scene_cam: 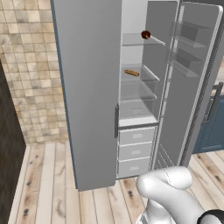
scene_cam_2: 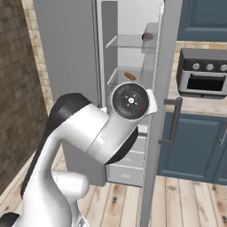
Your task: Pick up the frozen steak from the freezer, place it on any shelf in the fridge, and close the fridge and freezer doors when done.
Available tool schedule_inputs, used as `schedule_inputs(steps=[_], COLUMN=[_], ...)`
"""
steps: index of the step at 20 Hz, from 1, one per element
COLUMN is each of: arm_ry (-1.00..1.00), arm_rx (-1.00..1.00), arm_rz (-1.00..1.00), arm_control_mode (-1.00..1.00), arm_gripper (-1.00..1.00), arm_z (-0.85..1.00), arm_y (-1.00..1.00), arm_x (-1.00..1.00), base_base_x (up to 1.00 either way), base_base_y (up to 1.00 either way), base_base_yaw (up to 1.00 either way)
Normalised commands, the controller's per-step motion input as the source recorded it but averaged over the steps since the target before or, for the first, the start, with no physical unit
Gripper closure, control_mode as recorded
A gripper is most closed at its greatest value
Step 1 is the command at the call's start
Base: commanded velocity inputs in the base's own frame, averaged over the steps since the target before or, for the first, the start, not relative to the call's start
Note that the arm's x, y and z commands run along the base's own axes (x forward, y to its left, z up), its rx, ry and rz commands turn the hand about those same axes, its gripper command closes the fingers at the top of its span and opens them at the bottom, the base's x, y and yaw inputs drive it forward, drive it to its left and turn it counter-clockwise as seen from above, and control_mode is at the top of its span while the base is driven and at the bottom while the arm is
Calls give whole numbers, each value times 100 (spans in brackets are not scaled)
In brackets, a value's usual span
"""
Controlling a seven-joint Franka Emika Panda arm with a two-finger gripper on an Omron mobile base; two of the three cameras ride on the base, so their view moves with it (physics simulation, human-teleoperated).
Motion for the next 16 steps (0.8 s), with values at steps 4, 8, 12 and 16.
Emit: schedule_inputs(steps=[4,8,12,16], arm_ry=[0,0,0,0], arm_rx=[16,26,24,16], arm_rz=[0,0,0,0], arm_control_mode=[-100,-100,-100,-100], arm_gripper=[-100,-100,-100,-100], arm_z=[-20,-2,0,0], arm_y=[-100,-97,-71,-26], arm_x=[23,28,35,15], base_base_x=[0,0,0,0], base_base_y=[0,0,0,0], base_base_yaw=[0,0,0,0])
